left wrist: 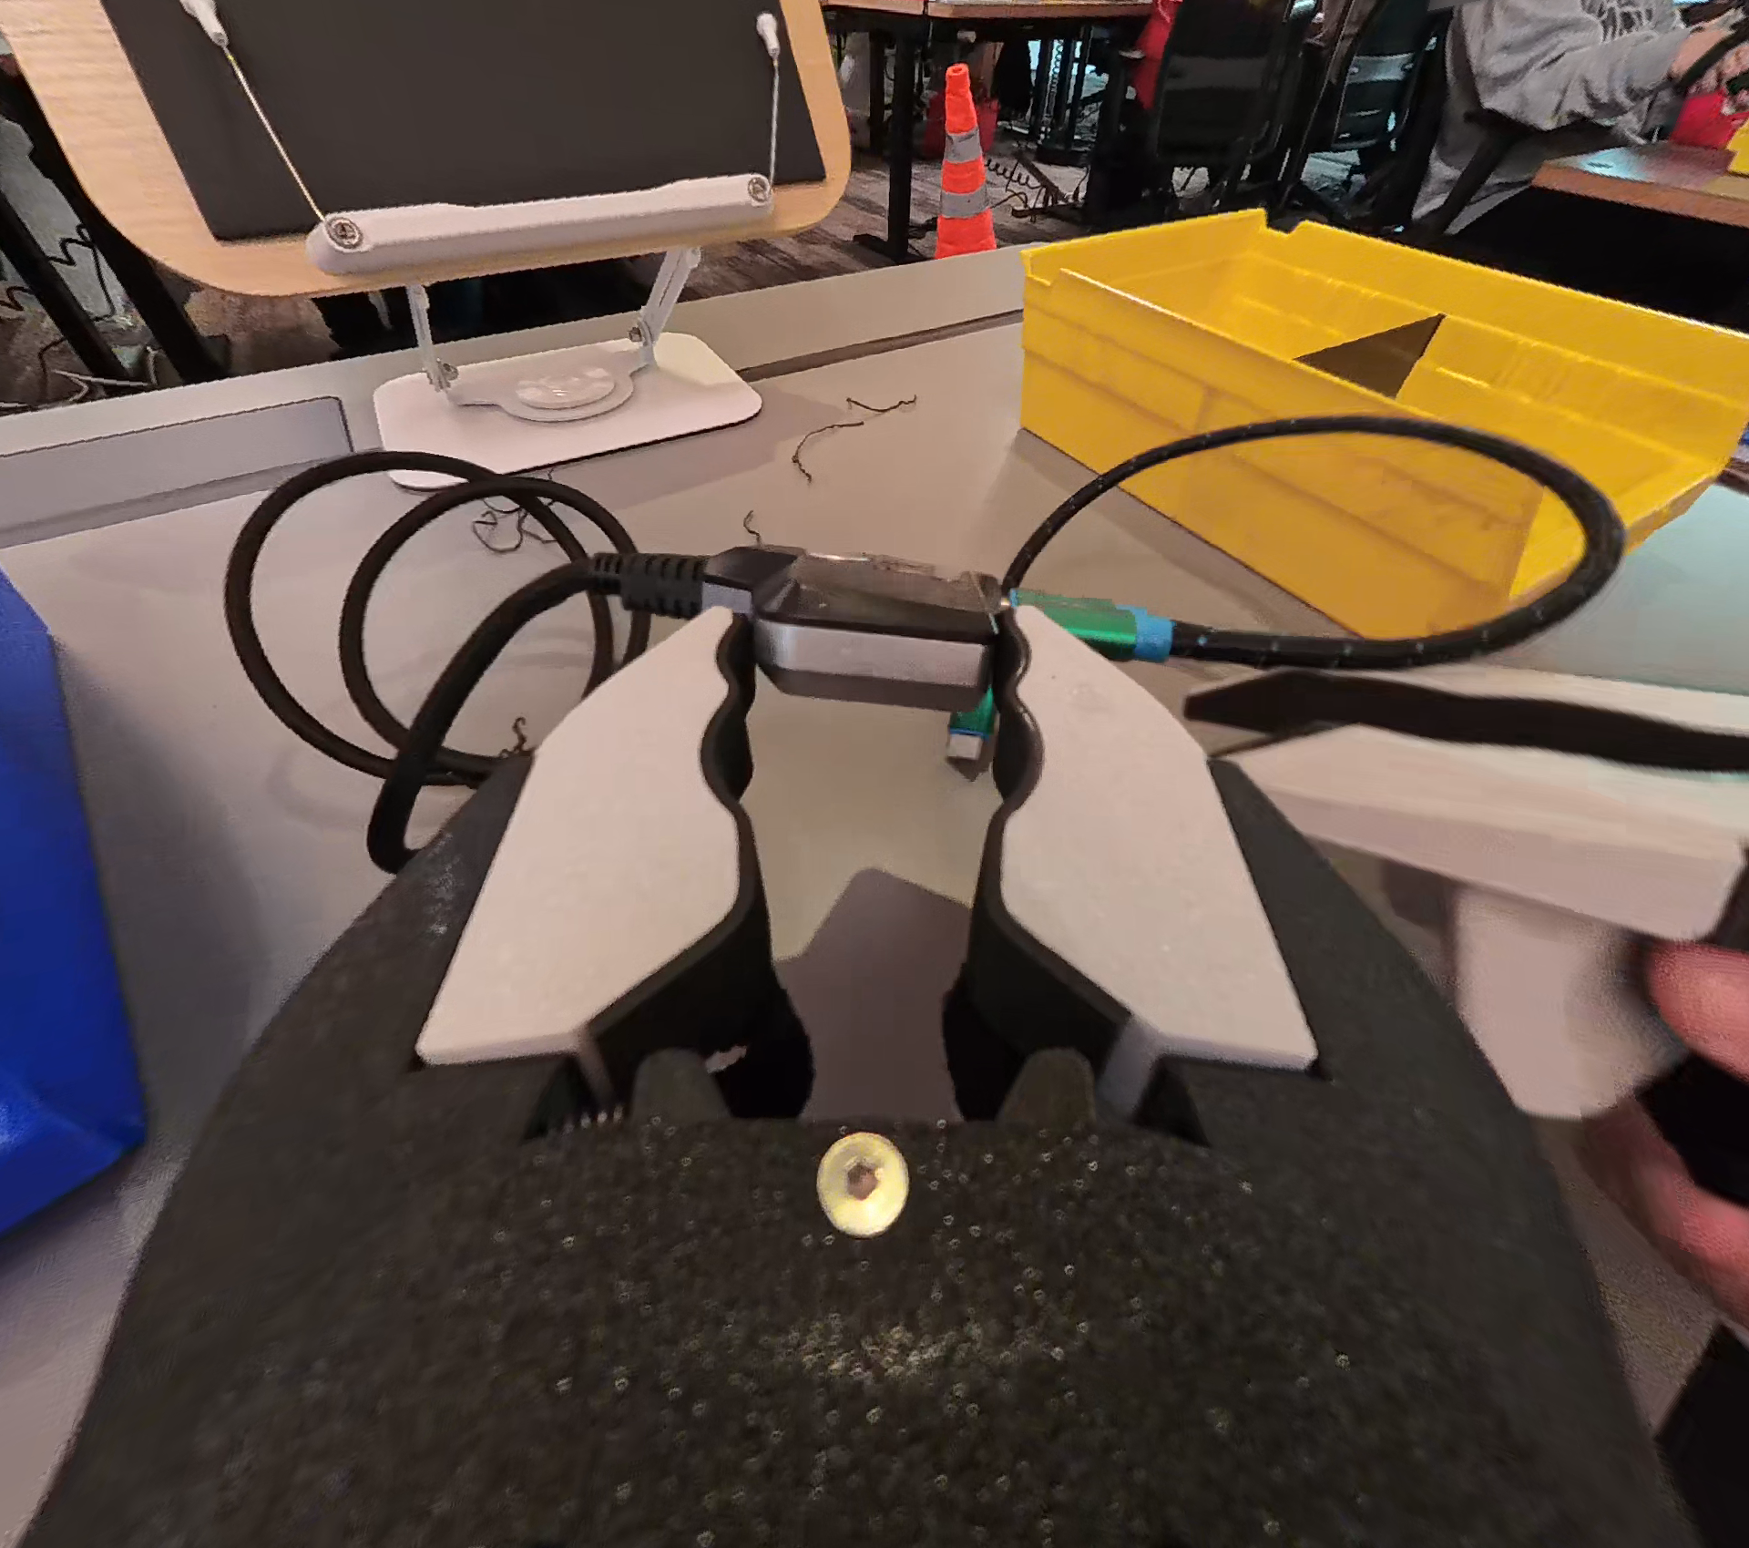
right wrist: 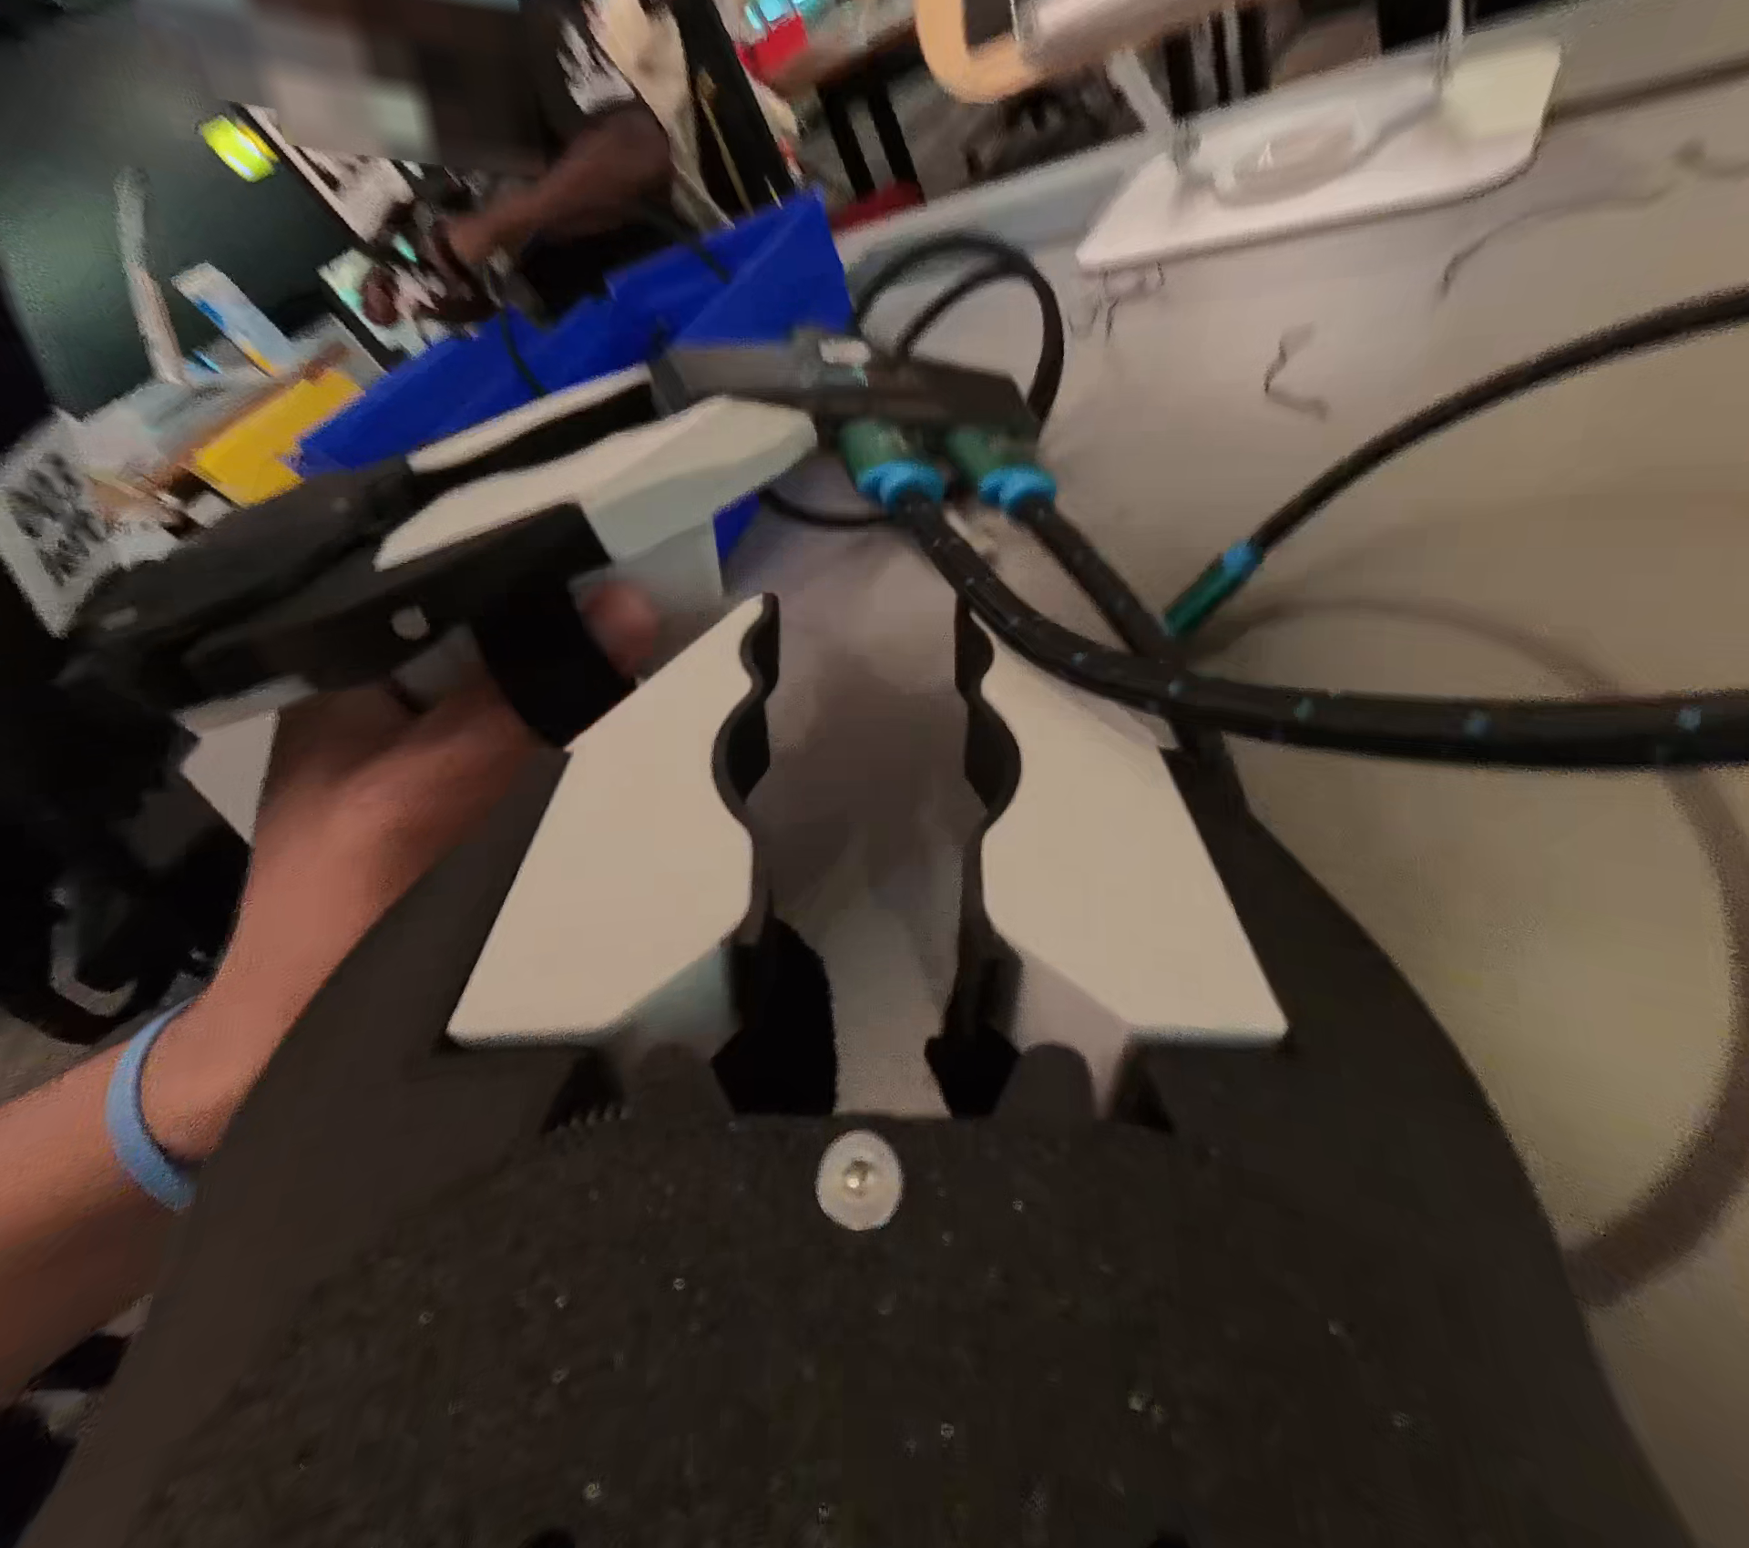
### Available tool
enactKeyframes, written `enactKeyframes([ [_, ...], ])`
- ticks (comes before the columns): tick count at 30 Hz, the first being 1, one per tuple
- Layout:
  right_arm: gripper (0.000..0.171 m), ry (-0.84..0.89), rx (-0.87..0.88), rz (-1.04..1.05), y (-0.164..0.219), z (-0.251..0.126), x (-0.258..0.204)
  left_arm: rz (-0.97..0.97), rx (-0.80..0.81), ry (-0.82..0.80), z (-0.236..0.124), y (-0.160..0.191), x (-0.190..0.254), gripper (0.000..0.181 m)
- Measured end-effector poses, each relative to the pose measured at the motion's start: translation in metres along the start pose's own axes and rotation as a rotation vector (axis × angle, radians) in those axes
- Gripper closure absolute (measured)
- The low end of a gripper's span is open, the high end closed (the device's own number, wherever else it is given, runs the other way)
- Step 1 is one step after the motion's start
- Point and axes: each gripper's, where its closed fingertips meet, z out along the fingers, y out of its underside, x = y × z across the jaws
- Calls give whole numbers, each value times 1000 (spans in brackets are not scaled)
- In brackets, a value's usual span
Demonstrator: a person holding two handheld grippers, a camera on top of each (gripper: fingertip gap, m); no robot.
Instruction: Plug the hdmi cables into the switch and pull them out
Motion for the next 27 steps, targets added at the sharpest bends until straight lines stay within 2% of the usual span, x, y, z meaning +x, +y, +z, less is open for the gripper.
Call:
enactKeyframes([
  [3, 131, -72, 31, -49, -7, 2, 0, -23, -3, 3, -2, 1, 3, 133],
  [7, 131, -16, 75, -97, -15, 3, 12, -44, -12, 11, -4, 6, 11, 133],
  [11, 138, -29, 95, -131, -21, 0, 15, -52, -10, 23, -6, 7, 14, 132],
  [14, 146, -100, 150, -111, -31, -7, 7, -70, -9, 52, -7, 6, 18, 133],
  [18, 147, -53, 97, -182, -22, -3, 12, -41, -21, 38, -7, 9, 19, 133],
  [27, 151, -78, 96, -208, -23, -2, 10, -49, -35, 64, -7, 14, 26, 133],
])
